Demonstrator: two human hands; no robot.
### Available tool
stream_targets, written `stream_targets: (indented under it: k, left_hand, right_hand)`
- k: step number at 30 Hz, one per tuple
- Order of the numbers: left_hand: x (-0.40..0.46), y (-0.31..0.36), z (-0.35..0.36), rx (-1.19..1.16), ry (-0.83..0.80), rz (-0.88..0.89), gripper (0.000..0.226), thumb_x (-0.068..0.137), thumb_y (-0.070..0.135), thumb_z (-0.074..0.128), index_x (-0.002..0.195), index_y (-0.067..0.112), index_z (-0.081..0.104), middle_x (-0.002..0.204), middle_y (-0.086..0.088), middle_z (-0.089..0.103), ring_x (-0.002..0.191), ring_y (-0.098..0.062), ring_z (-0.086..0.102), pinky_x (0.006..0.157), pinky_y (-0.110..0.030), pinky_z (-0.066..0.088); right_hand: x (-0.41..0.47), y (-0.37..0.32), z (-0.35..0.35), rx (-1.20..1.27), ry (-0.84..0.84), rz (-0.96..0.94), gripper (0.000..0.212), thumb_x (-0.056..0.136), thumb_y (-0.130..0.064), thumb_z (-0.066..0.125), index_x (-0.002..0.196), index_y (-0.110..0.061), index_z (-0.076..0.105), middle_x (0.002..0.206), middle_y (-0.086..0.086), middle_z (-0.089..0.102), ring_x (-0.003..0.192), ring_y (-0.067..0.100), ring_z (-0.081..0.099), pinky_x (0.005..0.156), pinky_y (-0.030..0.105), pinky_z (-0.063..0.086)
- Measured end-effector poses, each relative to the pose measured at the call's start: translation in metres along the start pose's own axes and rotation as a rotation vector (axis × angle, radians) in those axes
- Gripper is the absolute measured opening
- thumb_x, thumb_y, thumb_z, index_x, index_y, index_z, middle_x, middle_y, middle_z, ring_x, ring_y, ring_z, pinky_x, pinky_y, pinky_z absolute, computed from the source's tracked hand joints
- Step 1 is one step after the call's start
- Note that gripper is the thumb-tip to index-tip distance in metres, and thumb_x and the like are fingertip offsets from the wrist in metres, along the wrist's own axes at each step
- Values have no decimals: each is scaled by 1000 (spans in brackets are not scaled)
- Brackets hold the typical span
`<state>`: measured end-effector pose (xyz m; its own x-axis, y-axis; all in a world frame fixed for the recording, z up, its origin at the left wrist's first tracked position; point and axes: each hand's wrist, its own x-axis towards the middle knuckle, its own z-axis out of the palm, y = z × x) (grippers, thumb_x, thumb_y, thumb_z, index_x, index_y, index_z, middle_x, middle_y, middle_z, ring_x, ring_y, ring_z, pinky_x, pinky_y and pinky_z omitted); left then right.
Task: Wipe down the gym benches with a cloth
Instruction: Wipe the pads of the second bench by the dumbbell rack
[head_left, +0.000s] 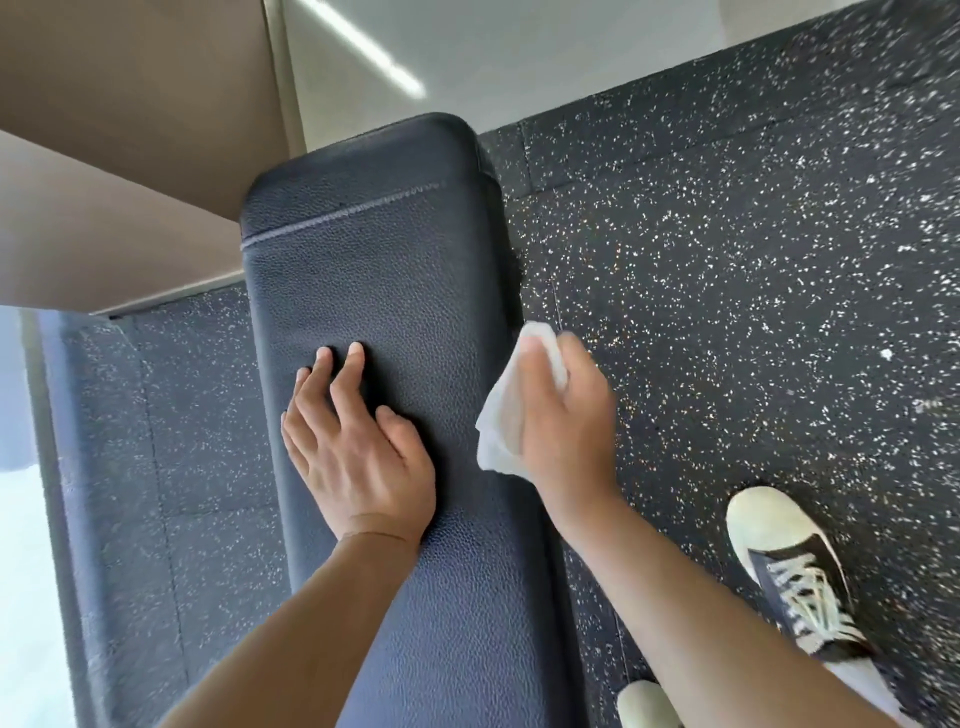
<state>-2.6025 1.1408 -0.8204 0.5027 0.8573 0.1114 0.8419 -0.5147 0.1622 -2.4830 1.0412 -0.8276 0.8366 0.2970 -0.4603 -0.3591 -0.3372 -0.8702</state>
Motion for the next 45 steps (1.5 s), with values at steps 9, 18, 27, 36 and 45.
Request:
stream_targets:
  k: [9, 18, 27, 36, 45]
  left_hand:
    - [-1, -1, 1, -19, 7, -5, 59, 93, 26, 42, 151, 23, 45, 159, -3, 39, 148, -33, 34, 122, -58, 26]
    - [0, 2, -2, -33, 18, -10, 58, 92, 26, 42, 150, 21, 48, 158, -6, 42, 146, -35, 38, 122, -56, 26]
    - [-1, 3, -3, -50, 13, -22, 58, 93, 28, 41, 150, 24, 48, 158, -4, 41, 146, -34, 37, 122, -57, 26]
    - [-2, 2, -6, -73, 14, -27, 57, 93, 27, 44, 149, 25, 51, 157, -4, 44, 145, -32, 38, 121, -54, 28]
    - [-9, 3, -14, -178, -25, -11, 54, 99, 25, 45, 153, 24, 50, 162, -3, 41, 150, -30, 36, 124, -52, 24]
  right_hand:
    - [75, -10, 20, 74, -10, -32, 37, 101, -38, 56, 69, -22, 45, 62, -13, 45, 63, 12, 43, 64, 40, 40]
    - [-92, 57, -38, -56, -41, -107, 37, 102, -40, 52, 73, -23, 36, 61, -9, 39, 54, 6, 40, 52, 25, 33]
    - [57, -32, 25, -81, 91, -122, 35, 94, -40, 53, 63, -37, 37, 62, -12, 48, 66, 18, 49, 64, 34, 40]
    - [-77, 62, -32, -81, -10, -154, 37, 102, -42, 53, 72, -28, 37, 61, -9, 42, 57, 8, 41, 54, 34, 37]
    - [-57, 29, -26, -187, -30, -156, 23, 93, -45, 47, 70, -50, 46, 66, -23, 55, 59, 1, 48, 56, 28, 37]
